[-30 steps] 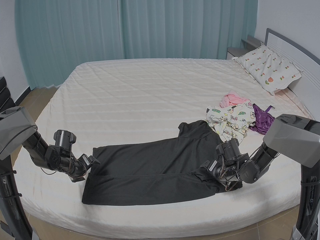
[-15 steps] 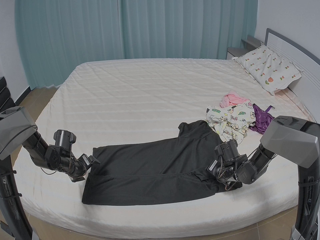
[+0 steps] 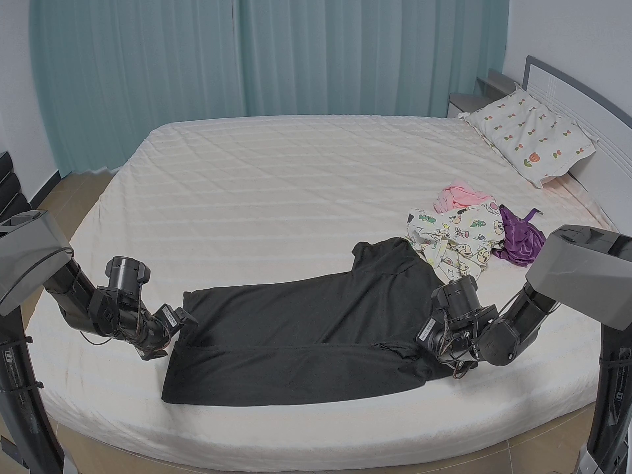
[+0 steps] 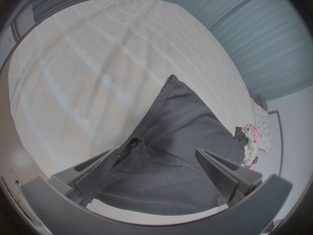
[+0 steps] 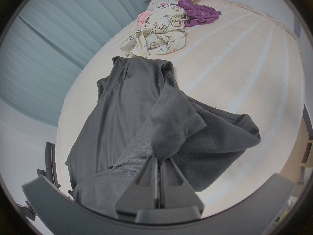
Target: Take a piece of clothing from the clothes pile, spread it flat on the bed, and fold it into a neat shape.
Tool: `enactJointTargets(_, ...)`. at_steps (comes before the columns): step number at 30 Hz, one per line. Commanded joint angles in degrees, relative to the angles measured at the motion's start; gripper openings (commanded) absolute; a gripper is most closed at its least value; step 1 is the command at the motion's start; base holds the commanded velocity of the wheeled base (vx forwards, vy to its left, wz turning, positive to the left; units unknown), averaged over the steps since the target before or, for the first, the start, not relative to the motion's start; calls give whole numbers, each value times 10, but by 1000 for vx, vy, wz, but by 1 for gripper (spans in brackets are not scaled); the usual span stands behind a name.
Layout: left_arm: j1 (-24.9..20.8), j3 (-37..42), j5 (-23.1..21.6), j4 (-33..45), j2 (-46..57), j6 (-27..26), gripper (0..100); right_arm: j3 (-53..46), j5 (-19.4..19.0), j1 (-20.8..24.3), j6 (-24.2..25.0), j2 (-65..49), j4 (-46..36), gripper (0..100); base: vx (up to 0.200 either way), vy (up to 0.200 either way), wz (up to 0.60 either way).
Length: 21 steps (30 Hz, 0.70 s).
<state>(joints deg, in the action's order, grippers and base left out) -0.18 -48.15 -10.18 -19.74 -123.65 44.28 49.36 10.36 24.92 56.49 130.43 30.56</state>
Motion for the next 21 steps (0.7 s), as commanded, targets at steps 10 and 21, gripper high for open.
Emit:
enactJointTargets(10,0,0,0,0,0,0,100,-20,-7,-10,-13,-18,8,100,0,0,0)
enactJointTargets(21,0,0,0,0,0,0,100,-41,-11,-46,-40,-46,8,100,0,0,0)
